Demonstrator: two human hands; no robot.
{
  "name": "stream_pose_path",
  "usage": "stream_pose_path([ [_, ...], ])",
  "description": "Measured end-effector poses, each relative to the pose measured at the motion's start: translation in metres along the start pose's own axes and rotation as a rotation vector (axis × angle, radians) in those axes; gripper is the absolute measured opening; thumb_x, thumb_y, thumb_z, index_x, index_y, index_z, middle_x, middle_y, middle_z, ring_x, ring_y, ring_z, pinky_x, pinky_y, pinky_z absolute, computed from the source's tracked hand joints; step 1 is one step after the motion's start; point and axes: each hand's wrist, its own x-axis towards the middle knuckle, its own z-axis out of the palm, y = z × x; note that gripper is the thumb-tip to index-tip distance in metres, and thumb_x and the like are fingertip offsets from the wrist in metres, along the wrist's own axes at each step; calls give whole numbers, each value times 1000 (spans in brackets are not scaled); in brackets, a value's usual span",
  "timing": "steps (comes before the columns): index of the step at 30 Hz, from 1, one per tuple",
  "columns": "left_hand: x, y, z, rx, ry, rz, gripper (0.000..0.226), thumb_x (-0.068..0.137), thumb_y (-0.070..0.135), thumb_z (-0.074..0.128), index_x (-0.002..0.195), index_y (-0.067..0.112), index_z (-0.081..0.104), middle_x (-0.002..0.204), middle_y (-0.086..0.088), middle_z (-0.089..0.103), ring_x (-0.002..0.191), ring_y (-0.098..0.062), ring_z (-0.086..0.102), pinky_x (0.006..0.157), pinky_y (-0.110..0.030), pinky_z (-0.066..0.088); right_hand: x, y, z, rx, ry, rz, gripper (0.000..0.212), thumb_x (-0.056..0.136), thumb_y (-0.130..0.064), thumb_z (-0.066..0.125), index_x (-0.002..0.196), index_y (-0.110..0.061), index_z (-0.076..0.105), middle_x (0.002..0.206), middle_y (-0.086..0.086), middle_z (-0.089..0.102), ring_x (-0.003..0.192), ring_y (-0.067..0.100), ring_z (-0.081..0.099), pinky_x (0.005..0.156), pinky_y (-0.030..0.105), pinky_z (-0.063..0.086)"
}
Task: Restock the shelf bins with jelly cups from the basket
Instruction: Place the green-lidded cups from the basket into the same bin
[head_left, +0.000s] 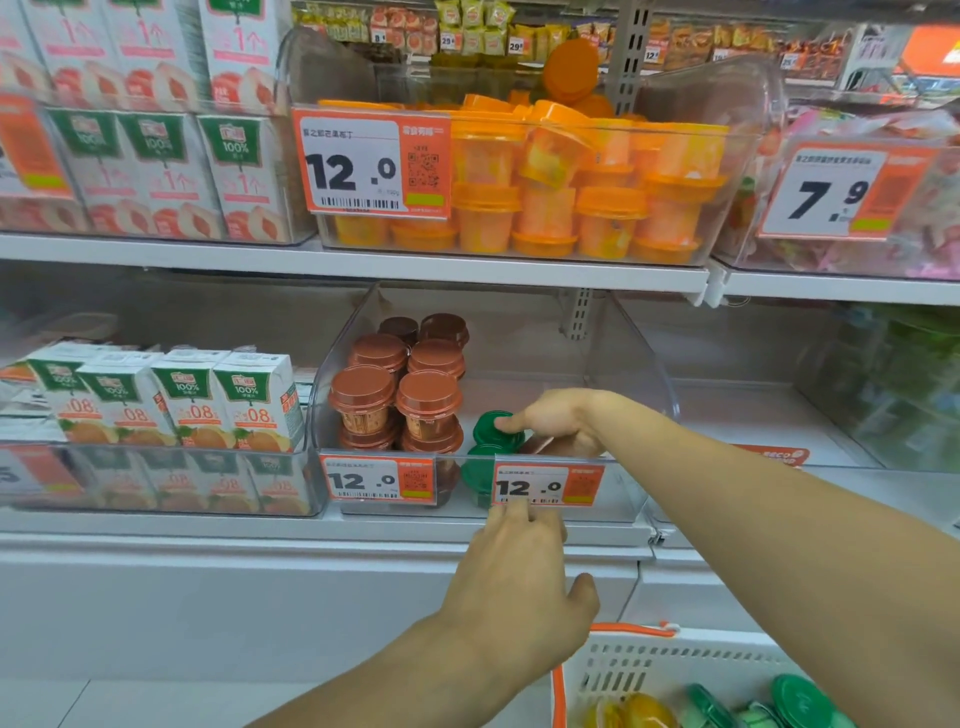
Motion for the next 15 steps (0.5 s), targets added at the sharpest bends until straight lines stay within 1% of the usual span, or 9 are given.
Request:
stream_pose_path([
  [2,2,0,4,22,-15,-5,44,96,42,54,132,18,51,132,0,44,130,-17,37,107,-32,37,-4,2,-2,23,31,-35,36,96,-25,65,119,1,57,107,20,72,98,33,72,93,49,56],
  [4,4,3,9,33,-21,-6,41,96,41,54,129,17,53,131,-2,46,129,-18,38,106,-33,38,-7,5,-3,13,57,-75,32,96,-22,65,117,1,60,105,18,74,94,31,73,91,46,57],
  [5,5,5,11,37,-29,-7,40,96,41,54,128,16,54,131,-2,47,128,-19,39,106,-34,39,-9,6,-4,3,60,-95,32,97,-23,64,117,1,60,106,16,74,92,29,74,86,44,59],
  [7,6,9,17,39,-39,-10,38,96,39,54,124,14,56,128,-4,50,125,-21,43,104,-35,42,-17,8,-7,-1,68,-143,34,98,-25,62,122,-1,59,112,13,72,87,25,72,70,38,61],
  [8,6,10,21,42,-27,0,37,96,39,54,122,13,57,127,-5,51,124,-21,45,103,-36,43,-22,10,-11,14,91,-185,35,99,-25,61,125,-2,58,117,13,69,88,23,71,67,35,60],
  [10,4,14,31,43,-41,44,36,96,37,53,122,13,58,125,-5,54,121,-22,48,99,-35,46,-40,15,-22,108,200,-340,32,99,-20,60,126,-2,57,117,16,67,91,23,71,74,34,60],
  [12,-1,18,44,52,-66,94,33,96,35,52,119,13,59,123,-5,57,114,-24,54,93,-35,49,-75,28,-32,231,326,-560,17,97,-15,63,110,-4,64,103,18,70,83,21,70,77,35,61],
  [14,-5,23,61,49,-133,134,29,95,33,50,115,13,60,118,-6,61,108,-27,58,88,-36,51,-120,57,-36,329,377,-720,6,95,-13,66,96,-8,68,85,12,72,70,19,68,63,30,57],
  [15,-5,24,70,58,-192,141,28,95,31,50,113,12,61,116,-8,63,106,-29,59,85,-37,52,-138,79,-39,394,347,-769,6,93,-13,67,91,-8,68,76,9,69,63,17,63,55,27,52],
])
